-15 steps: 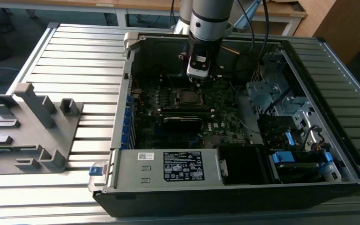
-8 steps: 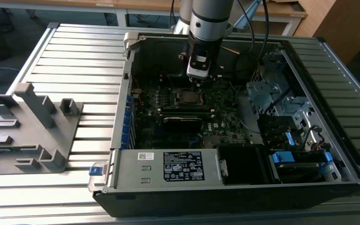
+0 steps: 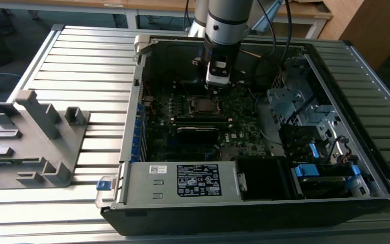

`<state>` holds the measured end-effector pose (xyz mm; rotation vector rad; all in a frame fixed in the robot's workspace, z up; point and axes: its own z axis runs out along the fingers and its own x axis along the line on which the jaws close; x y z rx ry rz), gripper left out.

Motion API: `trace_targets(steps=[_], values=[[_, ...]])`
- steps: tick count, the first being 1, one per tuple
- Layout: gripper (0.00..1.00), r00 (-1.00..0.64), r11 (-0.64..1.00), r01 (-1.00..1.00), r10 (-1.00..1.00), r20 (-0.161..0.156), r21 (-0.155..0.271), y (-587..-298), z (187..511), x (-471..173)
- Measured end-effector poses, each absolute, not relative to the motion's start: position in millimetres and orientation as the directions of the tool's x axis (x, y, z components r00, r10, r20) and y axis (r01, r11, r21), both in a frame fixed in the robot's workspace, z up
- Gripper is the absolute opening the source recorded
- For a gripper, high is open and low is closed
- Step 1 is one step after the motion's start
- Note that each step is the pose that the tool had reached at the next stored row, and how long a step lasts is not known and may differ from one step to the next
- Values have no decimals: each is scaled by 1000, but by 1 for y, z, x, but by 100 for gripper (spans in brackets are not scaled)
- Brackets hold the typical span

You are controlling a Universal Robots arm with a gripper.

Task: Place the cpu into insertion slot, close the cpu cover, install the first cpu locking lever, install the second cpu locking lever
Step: 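Close the cpu cover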

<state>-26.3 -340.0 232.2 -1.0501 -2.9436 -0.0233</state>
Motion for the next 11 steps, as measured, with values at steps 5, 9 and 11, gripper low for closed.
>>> trace_targets(steps=[5, 9, 11], values=[[11, -825, 826, 564, 564, 20, 8, -340, 232, -26], [11, -837, 837, 548, 547, 20, 9, -340, 232, -26], [11, -837, 837, 547, 547, 20, 9, -340, 232, -26]])
